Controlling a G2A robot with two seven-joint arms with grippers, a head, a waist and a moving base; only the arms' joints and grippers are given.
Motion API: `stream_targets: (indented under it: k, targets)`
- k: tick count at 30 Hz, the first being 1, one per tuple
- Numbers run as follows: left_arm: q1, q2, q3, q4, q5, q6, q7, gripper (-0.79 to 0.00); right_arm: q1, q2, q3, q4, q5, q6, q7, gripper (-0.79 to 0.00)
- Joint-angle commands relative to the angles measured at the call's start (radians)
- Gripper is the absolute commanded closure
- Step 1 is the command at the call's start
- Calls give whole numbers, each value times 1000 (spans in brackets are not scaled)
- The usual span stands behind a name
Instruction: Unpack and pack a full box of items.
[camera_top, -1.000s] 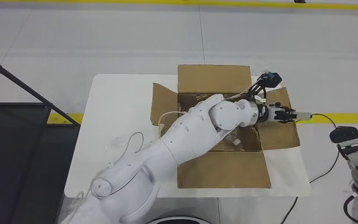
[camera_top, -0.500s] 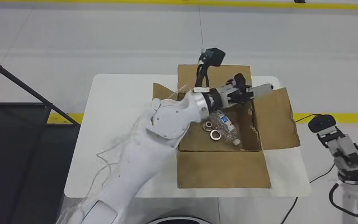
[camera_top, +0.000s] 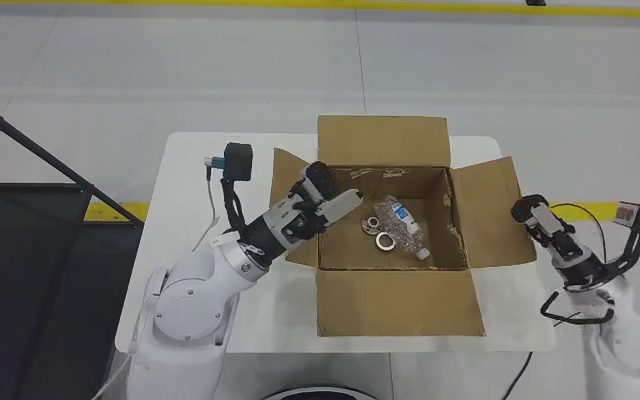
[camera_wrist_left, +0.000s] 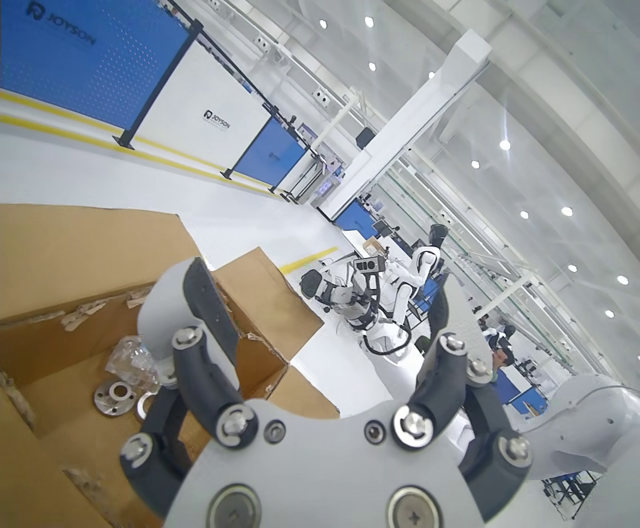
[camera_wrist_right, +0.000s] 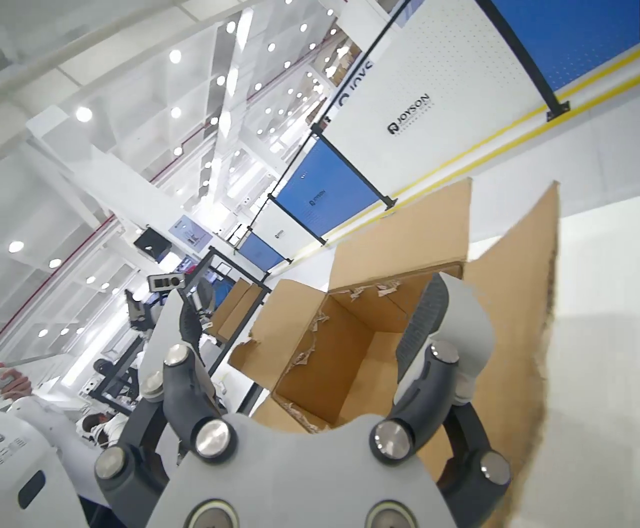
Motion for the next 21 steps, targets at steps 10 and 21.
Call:
stream_targets:
  k: [10,21]
  targets:
    - [3,0,-1,-1,-1,-2,0,-785,7,0,-55,83,-77,52,-15,-785]
    - [7,1,1,-1,1,-1,10,-785,-19,-6,-134,96,-113,60,-48,-785]
